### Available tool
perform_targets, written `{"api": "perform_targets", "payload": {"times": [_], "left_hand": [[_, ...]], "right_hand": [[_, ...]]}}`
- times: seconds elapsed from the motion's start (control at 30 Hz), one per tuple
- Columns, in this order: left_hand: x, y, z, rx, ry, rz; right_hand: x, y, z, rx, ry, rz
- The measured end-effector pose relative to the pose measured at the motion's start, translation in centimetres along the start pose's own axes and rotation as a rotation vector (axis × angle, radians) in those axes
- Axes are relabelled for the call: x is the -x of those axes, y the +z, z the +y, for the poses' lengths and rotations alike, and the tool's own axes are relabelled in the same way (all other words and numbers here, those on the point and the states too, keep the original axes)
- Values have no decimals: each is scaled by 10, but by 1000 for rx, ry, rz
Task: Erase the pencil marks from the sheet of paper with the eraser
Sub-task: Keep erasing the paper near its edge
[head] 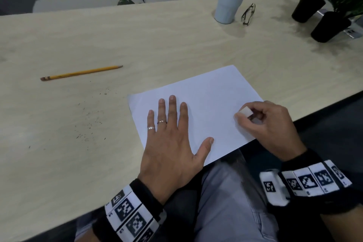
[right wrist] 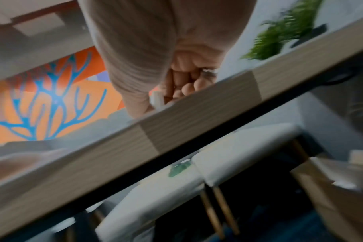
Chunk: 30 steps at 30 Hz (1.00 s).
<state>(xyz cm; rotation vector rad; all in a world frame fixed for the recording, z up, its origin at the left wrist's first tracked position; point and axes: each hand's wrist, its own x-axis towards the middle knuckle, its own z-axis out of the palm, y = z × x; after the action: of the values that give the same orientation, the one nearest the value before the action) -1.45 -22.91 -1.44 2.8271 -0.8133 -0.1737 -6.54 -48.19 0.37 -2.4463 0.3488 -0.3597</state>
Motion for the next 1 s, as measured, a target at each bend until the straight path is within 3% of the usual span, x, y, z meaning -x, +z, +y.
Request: {"api": "perform_targets", "payload": {"times": [0.1, 0.2, 0.37, 0.5, 0.57, 0.67, 0.8, 0.9, 1.0], "left_hand": [[1, 0, 0, 0, -1, 7], [0, 0, 0, 18, 0, 12], [1, 1, -1, 17, 5, 12], [0, 2, -1, 19, 1, 12], [-1, 0, -1, 17, 7, 11], [1, 0, -2, 20, 7, 8], [0, 0, -1, 24, 0, 16], [0, 1, -1, 23, 5, 18], [1, 1, -2, 22, 4, 20]], "right_hand": [[-8, -10, 4, 52, 28, 59], [6, 3, -12, 27, -73, -26], [-6, -9, 4, 38, -2, 40], [8, 11, -20, 11, -107, -52], [-2, 6, -4, -31, -31, -17], [-12, -2, 0, 68, -48, 42], [5, 17, -24, 13, -142, -84], [-14, 5, -1, 7, -63, -12], [-10, 6, -16, 31, -105, -19]]}}
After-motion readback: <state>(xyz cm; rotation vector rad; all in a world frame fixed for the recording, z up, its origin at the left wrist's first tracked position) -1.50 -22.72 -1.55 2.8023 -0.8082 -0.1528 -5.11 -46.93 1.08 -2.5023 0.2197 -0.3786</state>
